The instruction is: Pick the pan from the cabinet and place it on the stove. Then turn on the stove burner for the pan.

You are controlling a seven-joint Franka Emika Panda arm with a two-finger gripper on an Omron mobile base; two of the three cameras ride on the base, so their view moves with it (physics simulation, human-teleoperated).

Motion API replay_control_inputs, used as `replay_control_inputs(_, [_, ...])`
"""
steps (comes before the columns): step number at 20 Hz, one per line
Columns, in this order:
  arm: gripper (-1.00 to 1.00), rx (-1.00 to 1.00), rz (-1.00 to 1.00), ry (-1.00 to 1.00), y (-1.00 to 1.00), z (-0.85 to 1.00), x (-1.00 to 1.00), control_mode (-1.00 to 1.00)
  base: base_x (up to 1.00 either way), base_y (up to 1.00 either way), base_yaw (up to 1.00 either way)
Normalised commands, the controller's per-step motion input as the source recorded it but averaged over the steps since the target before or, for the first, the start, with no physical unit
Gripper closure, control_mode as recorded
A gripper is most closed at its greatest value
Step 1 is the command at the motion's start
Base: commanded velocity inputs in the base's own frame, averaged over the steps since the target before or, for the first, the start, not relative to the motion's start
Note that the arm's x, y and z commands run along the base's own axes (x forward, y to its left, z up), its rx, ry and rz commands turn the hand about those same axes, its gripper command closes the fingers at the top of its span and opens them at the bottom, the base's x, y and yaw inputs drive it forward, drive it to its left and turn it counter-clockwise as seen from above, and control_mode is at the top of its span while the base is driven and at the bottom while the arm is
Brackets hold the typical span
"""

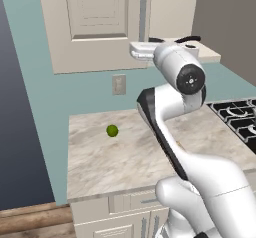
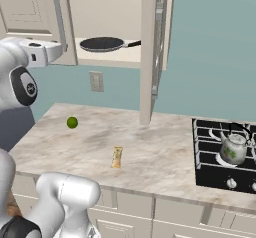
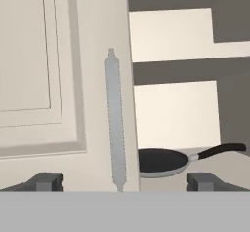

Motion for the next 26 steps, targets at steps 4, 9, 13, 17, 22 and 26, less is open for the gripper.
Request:
replay_control_inputs(4, [-1.00,0.00,0.01,-0.01,0.21,0.00,0.30,-1.00,0.00,0.00,0.00])
replay_control_inputs(9, [-1.00,0.00,0.00,-0.02,0.13,0.00,0.28,-1.00,0.00,0.00,0.00])
replay_control_inputs(13, [-1.00,0.00,0.00,0.00,0.02,0.03,0.27,-1.00,0.00,0.00,0.00])
replay_control_inputs(17, [-1.00,0.00,0.00,0.00,0.00,0.01,0.26,-1.00,0.00,0.00,0.00])
replay_control_inputs(22, [-1.00,0.00,0.00,-0.01,-0.01,0.00,0.25,-1.00,0.00,0.00,0.00])
replay_control_inputs(26, [-1.00,0.00,0.00,-0.01,-0.02,0.00,0.22,-1.00,0.00,0.00,0.00])
